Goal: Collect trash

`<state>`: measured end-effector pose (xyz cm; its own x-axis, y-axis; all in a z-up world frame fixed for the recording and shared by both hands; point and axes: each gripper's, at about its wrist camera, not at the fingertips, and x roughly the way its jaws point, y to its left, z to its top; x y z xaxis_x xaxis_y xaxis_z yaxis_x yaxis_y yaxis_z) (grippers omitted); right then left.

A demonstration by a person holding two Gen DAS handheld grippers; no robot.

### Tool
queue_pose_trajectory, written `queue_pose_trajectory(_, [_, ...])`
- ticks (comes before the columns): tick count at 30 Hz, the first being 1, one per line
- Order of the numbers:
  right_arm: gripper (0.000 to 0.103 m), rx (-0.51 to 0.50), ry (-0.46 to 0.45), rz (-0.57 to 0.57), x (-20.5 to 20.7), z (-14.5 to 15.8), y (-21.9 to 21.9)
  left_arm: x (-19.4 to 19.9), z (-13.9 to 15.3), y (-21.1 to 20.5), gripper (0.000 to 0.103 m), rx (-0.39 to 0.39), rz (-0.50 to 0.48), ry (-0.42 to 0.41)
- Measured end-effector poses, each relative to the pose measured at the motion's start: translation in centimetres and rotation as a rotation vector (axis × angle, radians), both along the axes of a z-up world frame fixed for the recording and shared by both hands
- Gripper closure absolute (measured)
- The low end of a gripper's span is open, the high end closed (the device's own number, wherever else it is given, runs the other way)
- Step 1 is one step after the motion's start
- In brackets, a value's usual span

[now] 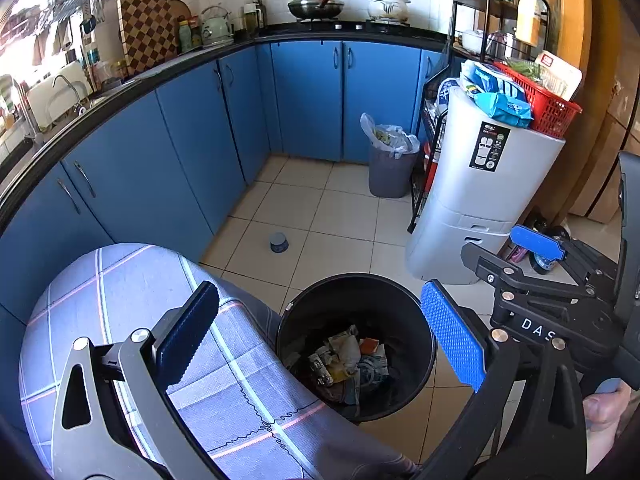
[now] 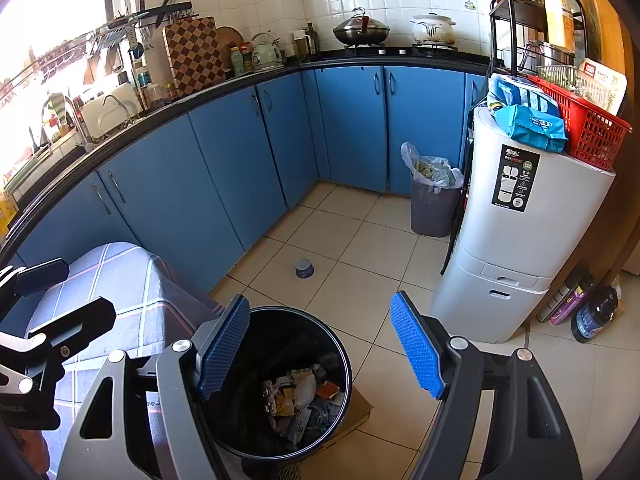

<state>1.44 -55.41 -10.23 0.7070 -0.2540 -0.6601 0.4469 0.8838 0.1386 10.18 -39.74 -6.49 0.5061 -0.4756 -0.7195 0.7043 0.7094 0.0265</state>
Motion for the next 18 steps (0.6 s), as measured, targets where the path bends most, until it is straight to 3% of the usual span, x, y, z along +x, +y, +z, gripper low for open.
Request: queue_pose_trajectory(18, [0.032, 0.004, -0.001, 0.005, -0.32, 0.23, 0.21, -0.33, -0.04, -0.09, 0.003, 0.007, -0.002, 0.002])
